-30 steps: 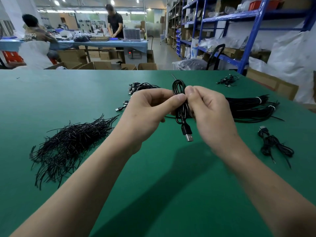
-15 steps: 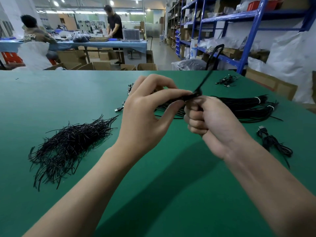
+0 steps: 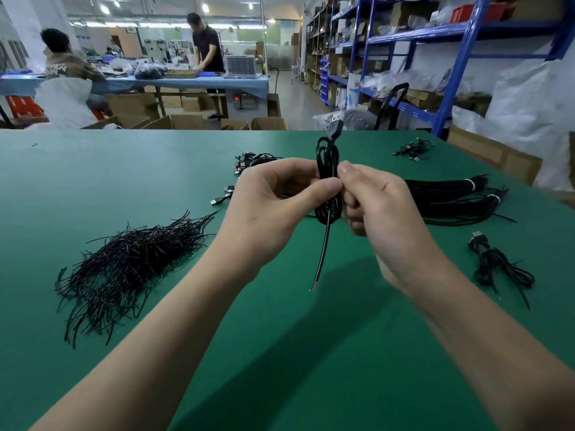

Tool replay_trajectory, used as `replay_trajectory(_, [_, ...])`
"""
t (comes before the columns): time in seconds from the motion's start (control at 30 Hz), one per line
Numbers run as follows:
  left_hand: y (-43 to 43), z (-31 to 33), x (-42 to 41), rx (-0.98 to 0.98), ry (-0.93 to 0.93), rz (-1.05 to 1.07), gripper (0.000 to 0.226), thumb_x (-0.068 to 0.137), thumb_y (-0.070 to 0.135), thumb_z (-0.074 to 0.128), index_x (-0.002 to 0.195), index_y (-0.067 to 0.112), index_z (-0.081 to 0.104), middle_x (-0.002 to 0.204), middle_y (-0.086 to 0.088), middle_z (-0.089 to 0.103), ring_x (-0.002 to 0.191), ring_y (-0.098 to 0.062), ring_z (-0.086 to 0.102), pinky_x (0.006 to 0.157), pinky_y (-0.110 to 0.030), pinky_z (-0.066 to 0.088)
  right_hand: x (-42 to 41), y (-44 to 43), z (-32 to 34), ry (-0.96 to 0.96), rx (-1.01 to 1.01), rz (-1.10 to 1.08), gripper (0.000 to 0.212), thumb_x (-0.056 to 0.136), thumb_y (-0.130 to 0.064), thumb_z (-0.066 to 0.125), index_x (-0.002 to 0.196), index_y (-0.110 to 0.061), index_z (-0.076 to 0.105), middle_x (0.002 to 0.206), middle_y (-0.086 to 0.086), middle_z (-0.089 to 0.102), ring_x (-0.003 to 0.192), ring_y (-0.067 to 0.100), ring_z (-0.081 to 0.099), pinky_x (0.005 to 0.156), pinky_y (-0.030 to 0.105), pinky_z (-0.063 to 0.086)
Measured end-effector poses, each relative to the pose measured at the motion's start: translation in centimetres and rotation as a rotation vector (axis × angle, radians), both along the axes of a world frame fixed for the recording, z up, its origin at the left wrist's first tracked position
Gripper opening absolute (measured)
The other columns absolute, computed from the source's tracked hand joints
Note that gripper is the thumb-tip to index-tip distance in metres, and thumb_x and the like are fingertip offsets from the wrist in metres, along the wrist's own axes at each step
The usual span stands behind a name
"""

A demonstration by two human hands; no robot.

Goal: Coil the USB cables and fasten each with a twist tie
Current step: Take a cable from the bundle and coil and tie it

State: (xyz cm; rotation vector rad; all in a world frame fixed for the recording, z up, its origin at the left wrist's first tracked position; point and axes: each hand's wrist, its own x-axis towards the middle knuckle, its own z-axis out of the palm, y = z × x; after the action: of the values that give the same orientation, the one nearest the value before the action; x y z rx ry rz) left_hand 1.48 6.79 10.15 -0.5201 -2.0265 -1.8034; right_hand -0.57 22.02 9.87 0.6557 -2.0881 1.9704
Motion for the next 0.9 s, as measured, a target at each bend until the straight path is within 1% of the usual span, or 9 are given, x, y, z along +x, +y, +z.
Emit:
replay_trajectory(0.13, [0.3, -0.4, 0.0, -0.158, 0.159, 0.167, 0.015, 0.086, 0.013, 0.079, 0.1, 0.016, 0.078, 0.089, 0.004, 0.077, 0.081, -0.007, 0.069, 0.073, -0.019, 0.049, 0.0, 0.3, 0.3, -0.412, -0.219, 0.254, 0.046, 0.106, -0.024, 0.041, 0.06, -0.023, 0.035, 0.047, -0.011, 0.018, 0.04, 0.008, 0.012, 0.04, 0.023, 0.01])
replay_trajectory(0.27, [0.1, -0.5, 0.0, -0.429, 0.434, 0.326, 0.015, 0.086, 0.014, 0.078, 0.101, 0.019, 0.078, 0.093, 0.003, 0.069, 0.09, -0.015, 0.062, 0.078, -0.026, 0.047, 0.0, 0.8, 0.9, -0.524, -0.253, 0.336, 0.042, 0.103, -0.017, 0.034, 0.061, -0.021, 0.032, 0.049, -0.009, 0.014, 0.039, 0.006, 0.01, 0.038, 0.022, 0.007])
replay_trajectory(0.37, [-0.4, -0.3, -0.1, -0.42, 0.384, 0.296, 0.017, 0.089, 0.02, 0.075, 0.104, 0.028, 0.078, 0.095, -0.004, 0.065, 0.092, -0.017, 0.06, 0.08, -0.032, 0.047, 0.1, 0.8, 1.0, -0.359, -0.155, 0.198, 0.043, 0.104, -0.015, 0.038, 0.061, -0.021, 0.033, 0.048, -0.01, 0.019, 0.041, 0.007, 0.012, 0.04, 0.022, 0.009])
replay_trajectory(0.43, [-0.5, 0.2, 0.1, -0.134, 0.142, 0.127, 0.012, 0.093, 0.026, 0.066, 0.096, 0.031, 0.077, 0.089, -0.011, 0.067, 0.081, -0.015, 0.059, 0.074, -0.032, 0.044, 0.0, 0.7, 1.1, -0.144, -0.03, 0.025, 0.045, 0.104, -0.018, 0.043, 0.06, -0.018, 0.036, 0.049, -0.007, 0.025, 0.044, 0.009, 0.018, 0.043, 0.023, 0.016])
replay_trajectory(0.5, [-0.6, 0.5, 0.4, 0.042, -0.143, 0.014, 0.026, 0.099, 0.04, 0.059, 0.087, 0.023, 0.074, 0.08, -0.005, 0.066, 0.07, -0.015, 0.058, 0.068, -0.031, 0.044, 0.0, 0.8, 1.1, 0.126, 0.132, -0.133, 0.047, 0.105, -0.025, 0.045, 0.063, -0.006, 0.034, 0.054, 0.001, 0.029, 0.05, 0.012, 0.024, 0.049, 0.032, 0.022])
replay_trajectory(0.6, [-0.6, 0.3, 0.4, -0.021, -0.345, -0.078, 0.045, 0.087, 0.061, 0.06, 0.082, 0.018, 0.075, 0.077, 0.0, 0.068, 0.066, -0.012, 0.062, 0.062, -0.026, 0.047, 0.4, 0.7, 0.9, 0.412, 0.308, -0.27, 0.048, 0.107, -0.025, 0.045, 0.066, -0.002, 0.038, 0.055, 0.006, 0.036, 0.052, 0.014, 0.03, 0.053, 0.04, 0.027])
replay_trajectory(0.67, [-0.7, 0.4, 0.3, -0.025, -0.316, -0.12, 0.037, 0.083, 0.055, 0.065, 0.081, 0.02, 0.075, 0.078, 0.002, 0.068, 0.069, -0.009, 0.062, 0.061, -0.023, 0.047, 0.4, 0.6, 0.7, 0.455, 0.368, -0.307, 0.047, 0.107, -0.026, 0.044, 0.068, 0.0, 0.046, 0.056, 0.009, 0.047, 0.053, 0.022, 0.04, 0.054, 0.043, 0.034])
replay_trajectory(0.77, [-0.9, 0.5, 0.1, -0.043, -0.181, -0.08, 0.017, 0.089, 0.033, 0.071, 0.088, 0.018, 0.078, 0.078, 0.0, 0.069, 0.072, -0.006, 0.06, 0.06, -0.021, 0.047, 0.3, 0.4, 0.5, 0.325, 0.316, -0.219, 0.047, 0.107, -0.027, 0.044, 0.065, -0.005, 0.044, 0.055, 0.003, 0.045, 0.053, 0.019, 0.038, 0.053, 0.043, 0.033])
replay_trajectory(0.9, [-0.7, 0.4, 0.1, -0.128, 0.028, 0.037, 0.009, 0.088, 0.016, 0.076, 0.097, 0.015, 0.078, 0.087, 0.003, 0.078, 0.077, -0.005, 0.071, 0.068, -0.019, 0.053, 0.2, 0.4, 0.7, -0.143, -0.025, 0.058, 0.049, 0.107, -0.027, 0.045, 0.059, -0.022, 0.035, 0.048, -0.013, 0.025, 0.043, 0.007, 0.02, 0.043, 0.022, 0.02])
